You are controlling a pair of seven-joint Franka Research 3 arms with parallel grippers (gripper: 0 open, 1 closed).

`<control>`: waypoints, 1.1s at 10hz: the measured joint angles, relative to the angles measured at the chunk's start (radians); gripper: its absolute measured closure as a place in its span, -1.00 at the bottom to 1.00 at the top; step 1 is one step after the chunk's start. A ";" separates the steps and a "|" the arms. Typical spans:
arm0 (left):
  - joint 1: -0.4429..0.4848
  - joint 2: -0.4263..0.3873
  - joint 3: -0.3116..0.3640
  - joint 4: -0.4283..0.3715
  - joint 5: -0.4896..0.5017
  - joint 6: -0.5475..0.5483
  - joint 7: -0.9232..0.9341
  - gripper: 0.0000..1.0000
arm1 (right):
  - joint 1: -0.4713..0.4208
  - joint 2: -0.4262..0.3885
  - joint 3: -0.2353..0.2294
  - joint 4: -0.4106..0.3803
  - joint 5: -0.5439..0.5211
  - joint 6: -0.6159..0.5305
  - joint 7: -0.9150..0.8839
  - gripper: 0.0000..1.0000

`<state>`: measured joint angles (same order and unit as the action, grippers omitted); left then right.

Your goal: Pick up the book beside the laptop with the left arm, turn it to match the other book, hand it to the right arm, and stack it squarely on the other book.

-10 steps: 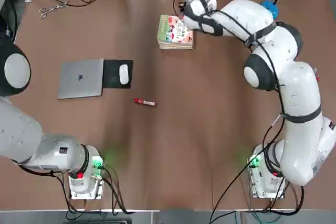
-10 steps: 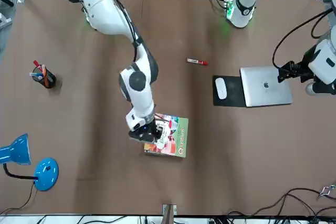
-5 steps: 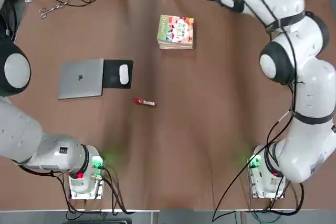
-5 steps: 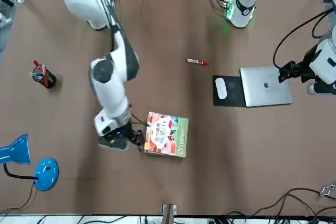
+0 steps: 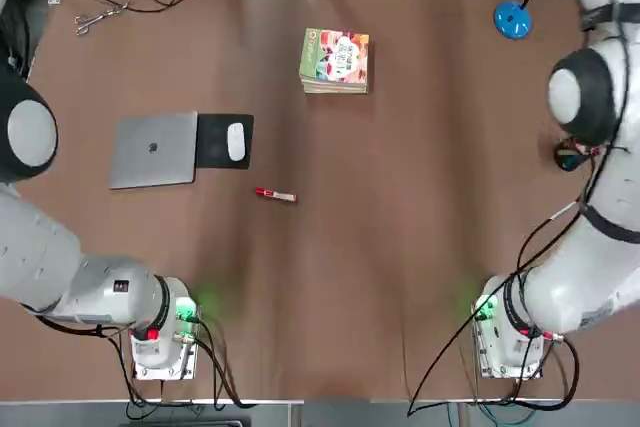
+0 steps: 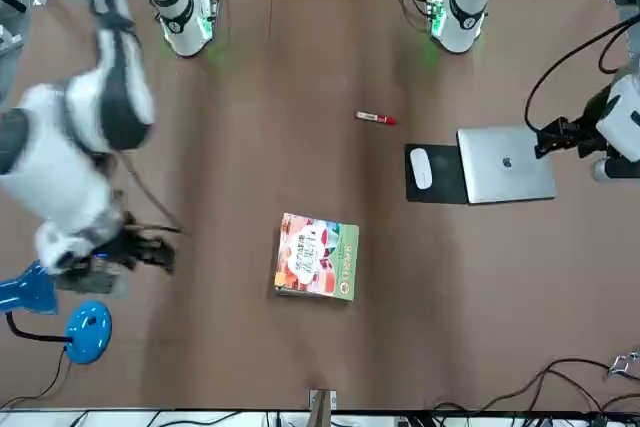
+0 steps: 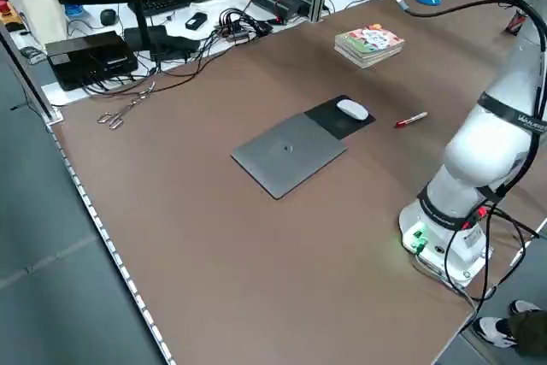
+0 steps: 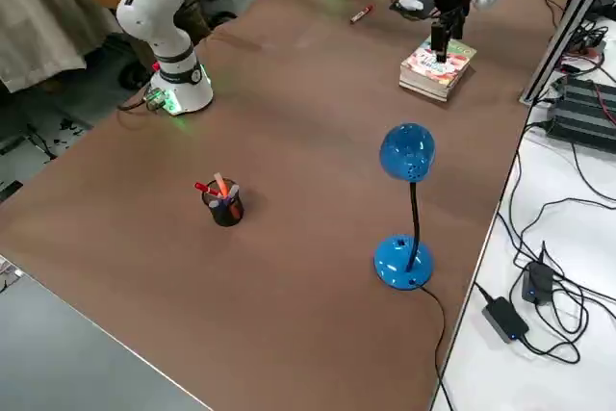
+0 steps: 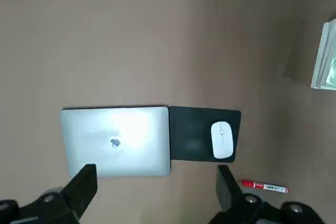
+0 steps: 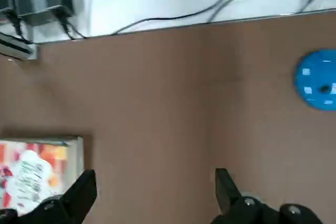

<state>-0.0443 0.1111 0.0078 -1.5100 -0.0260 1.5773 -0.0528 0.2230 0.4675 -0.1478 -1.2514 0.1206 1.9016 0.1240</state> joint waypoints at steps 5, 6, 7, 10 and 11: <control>-0.002 0.002 -0.001 0.004 0.000 0.000 0.000 -1.00 | -0.240 -0.262 0.106 -0.093 -0.075 -0.238 -0.179 -1.00; -0.003 0.003 -0.001 0.005 0.000 0.000 0.000 -1.00 | -0.283 -0.321 0.165 -0.134 -0.102 -0.258 -0.178 -1.00; -0.004 0.003 -0.001 0.005 0.000 0.000 0.000 -1.00 | -0.296 -0.354 0.184 -0.158 -0.106 -0.277 -0.178 -1.00; -0.006 0.003 -0.002 0.005 0.000 0.000 0.000 -1.00 | -0.299 -0.364 0.190 -0.189 -0.107 -0.286 -0.178 -1.00; -0.006 0.003 -0.002 0.005 0.000 0.000 0.000 -1.00 | -0.299 -0.364 0.191 -0.191 -0.107 -0.286 -0.178 -1.00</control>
<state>-0.0503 0.1137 0.0058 -1.5048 -0.0260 1.5773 -0.0528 -0.0762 0.1032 0.0431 -1.4422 0.0138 1.6160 -0.0537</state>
